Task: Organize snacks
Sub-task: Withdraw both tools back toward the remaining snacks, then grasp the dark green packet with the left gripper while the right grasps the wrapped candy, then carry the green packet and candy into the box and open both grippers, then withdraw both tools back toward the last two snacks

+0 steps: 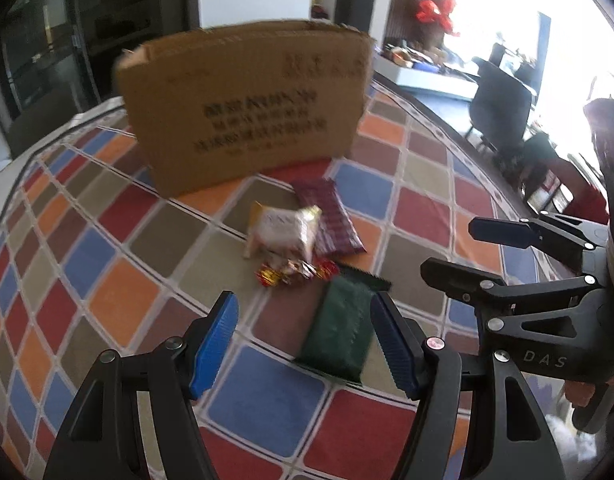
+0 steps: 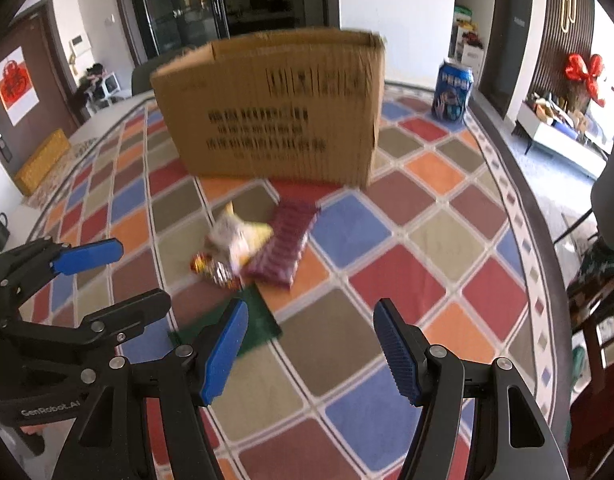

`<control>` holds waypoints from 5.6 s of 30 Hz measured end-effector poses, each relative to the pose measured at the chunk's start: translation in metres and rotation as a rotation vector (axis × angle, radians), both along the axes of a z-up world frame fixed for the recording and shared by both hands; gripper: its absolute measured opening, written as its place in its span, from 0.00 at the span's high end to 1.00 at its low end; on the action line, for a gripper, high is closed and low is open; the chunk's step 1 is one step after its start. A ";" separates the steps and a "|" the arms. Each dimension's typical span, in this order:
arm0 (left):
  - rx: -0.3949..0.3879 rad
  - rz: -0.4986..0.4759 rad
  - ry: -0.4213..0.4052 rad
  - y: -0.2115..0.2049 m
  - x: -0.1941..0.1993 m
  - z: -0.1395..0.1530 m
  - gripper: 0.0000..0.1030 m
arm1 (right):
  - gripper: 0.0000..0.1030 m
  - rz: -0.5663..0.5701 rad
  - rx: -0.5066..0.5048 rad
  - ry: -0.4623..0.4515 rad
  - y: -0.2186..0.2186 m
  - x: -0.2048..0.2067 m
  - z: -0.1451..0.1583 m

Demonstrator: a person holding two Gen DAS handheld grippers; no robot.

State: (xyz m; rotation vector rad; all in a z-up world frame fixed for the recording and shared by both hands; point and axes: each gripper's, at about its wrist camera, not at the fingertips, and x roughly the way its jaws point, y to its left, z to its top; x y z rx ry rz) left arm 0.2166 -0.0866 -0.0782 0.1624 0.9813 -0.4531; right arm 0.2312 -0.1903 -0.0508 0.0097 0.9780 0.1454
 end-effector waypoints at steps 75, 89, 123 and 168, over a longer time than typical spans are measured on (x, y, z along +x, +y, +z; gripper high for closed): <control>-0.047 0.329 -0.006 0.080 0.016 -0.020 0.57 | 0.65 0.230 0.040 0.109 0.090 0.061 -0.044; -0.041 0.348 -0.002 0.082 0.025 -0.023 0.57 | 0.81 0.244 0.030 0.121 0.097 0.066 -0.053; -0.079 0.285 -0.276 0.051 0.044 0.088 0.57 | 0.81 0.122 0.133 -0.174 0.041 0.054 0.064; 0.013 0.265 -0.300 0.016 0.182 0.111 0.34 | 0.60 0.003 0.101 -0.264 0.010 0.176 0.115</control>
